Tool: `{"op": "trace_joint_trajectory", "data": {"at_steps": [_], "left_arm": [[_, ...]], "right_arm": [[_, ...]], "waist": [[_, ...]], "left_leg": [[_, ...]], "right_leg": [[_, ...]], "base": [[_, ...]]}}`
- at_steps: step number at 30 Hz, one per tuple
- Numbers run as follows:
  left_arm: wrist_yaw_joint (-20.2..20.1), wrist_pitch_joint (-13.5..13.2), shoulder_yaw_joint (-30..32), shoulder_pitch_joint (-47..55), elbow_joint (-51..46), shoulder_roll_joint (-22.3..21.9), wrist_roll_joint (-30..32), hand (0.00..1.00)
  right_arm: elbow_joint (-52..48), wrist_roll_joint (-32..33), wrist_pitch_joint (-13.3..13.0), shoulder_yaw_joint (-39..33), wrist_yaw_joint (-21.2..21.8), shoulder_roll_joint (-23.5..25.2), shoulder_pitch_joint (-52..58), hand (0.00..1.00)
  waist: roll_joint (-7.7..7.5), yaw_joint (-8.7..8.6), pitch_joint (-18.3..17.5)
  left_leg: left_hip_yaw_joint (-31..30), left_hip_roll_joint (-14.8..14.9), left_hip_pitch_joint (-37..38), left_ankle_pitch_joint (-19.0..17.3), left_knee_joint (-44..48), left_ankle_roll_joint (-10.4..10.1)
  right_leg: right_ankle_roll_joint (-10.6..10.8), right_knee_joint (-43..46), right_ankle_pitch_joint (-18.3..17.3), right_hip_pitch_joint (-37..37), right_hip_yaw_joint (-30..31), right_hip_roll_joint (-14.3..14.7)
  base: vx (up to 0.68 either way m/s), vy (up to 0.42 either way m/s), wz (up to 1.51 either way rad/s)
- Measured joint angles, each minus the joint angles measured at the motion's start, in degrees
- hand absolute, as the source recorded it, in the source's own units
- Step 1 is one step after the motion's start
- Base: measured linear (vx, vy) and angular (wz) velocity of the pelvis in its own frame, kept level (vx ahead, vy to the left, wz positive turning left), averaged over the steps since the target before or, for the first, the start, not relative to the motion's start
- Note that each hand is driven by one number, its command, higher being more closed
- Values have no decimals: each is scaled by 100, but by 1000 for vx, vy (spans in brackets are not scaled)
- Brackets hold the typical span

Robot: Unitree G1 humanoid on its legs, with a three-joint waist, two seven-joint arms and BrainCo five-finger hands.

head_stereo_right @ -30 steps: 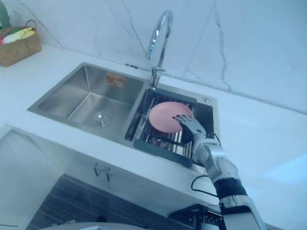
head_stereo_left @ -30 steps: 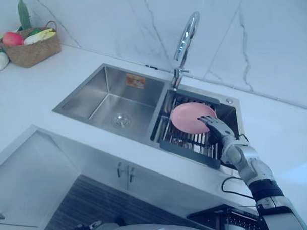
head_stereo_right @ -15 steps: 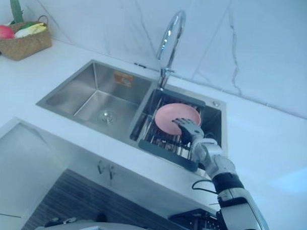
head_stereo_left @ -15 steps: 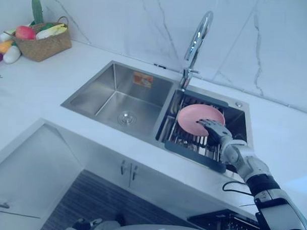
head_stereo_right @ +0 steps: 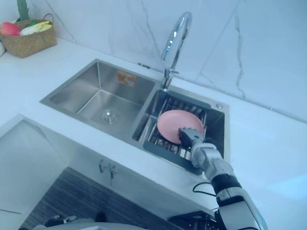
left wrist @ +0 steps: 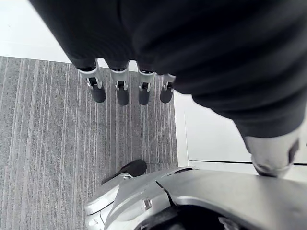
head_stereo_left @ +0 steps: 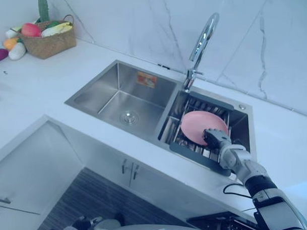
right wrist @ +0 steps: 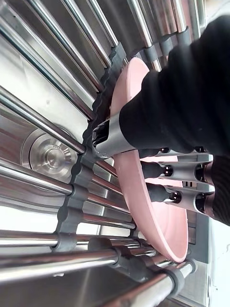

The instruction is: Walk over to the sink, pick up the cup, carry it to the dishwasher, place the cup inside the dishwasher, then close the dishwasher door

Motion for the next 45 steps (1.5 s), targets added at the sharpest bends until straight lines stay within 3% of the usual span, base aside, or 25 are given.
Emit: {"op": "trace_joint_trajectory", "data": {"at_steps": [7,13,16,19,24,38,42,45], "left_arm": [[-6,-87,14,-7,48,12,0,0],[-3,-115,46,-6,66,7,4,0],[-2,-117,57,-4,96,7,4,0],[-2,-116,57,-4,105,1,1,0],[-4,-108,60,12,99,-4,2,0],[-31,-115,59,87,51,-1,12,0],[-104,-106,53,151,53,2,20,0],[-125,-72,-6,253,62,1,72,0]], "right_arm": [[210,-3,-111,-1,-239,0,-51,100],[201,24,-383,-2,-526,-12,-153,100],[189,257,-421,-15,-742,-28,-283,100],[-92,232,-666,-60,-1108,-358,-513,100],[-511,223,-899,-84,-1304,-724,-751,100],[-1315,249,-1009,-318,-1253,-1300,-838,100],[-1778,533,-930,-524,-921,-1470,-812,100],[-2301,1024,-713,-864,-518,-1518,-739,100]], "waist": [[-12,8,14],[-6,3,41],[4,-65,49],[28,-82,60],[61,-110,70],[145,-249,53],[160,-337,44],[161,-450,37]], "left_leg": [[11,0,14,11,14,15],[94,14,63,9,-16,14],[123,16,69,9,-16,15],[134,16,72,8,-16,15],[134,24,70,8,-15,15],[292,91,63,6,15,12],[472,104,111,5,16,14],[680,122,123,5,17,14]], "right_leg": [[-6,8,6,3,22,2],[-23,12,22,1,128,13],[-32,13,29,-3,149,13],[-35,3,29,-3,162,13],[-37,-8,30,-4,161,24],[-69,-16,44,-97,326,94],[-87,-14,68,-136,499,104],[-99,-23,126,-227,721,125]], "base": [[0,0,0],[-3,4,-8],[-9,16,-5],[-3,4,-2],[0,0,0],[3,2,-5],[2,23,-25],[-1,32,-35]]}}
